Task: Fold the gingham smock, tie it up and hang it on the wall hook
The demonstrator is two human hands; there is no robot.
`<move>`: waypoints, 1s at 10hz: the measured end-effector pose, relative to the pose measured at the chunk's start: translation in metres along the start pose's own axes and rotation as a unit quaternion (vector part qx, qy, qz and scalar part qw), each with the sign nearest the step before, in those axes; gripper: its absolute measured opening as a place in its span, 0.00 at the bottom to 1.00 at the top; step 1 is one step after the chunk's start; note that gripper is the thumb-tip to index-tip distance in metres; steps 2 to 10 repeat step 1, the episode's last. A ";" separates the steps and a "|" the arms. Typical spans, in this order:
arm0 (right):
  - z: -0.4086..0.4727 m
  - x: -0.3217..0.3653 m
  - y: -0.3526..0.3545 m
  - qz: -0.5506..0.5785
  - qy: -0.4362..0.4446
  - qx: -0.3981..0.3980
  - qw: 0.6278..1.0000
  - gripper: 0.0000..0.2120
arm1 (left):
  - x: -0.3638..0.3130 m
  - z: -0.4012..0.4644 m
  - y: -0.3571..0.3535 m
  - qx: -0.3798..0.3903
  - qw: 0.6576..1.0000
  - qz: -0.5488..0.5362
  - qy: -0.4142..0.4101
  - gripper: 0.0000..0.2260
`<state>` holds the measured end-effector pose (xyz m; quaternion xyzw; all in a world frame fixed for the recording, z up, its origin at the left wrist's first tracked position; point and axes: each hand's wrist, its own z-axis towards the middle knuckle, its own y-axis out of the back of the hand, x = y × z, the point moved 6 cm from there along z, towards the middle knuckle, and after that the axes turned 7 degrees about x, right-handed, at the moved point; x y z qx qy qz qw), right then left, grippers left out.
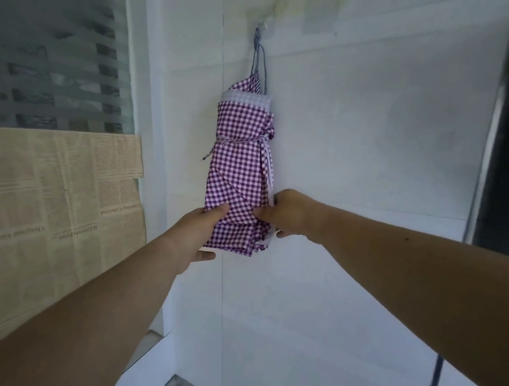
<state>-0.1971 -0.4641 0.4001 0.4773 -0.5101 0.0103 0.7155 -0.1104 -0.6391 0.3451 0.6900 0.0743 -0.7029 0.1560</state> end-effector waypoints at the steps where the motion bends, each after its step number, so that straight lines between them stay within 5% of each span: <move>1: -0.010 -0.006 0.008 -0.054 -0.027 -0.023 0.998 0.20 | -0.007 -0.004 -0.003 -0.022 0.998 0.054 0.001 0.33; 10: -0.010 -0.006 0.008 -0.054 -0.027 -0.023 0.998 0.20 | -0.007 -0.004 -0.003 -0.022 0.998 0.054 0.001 0.33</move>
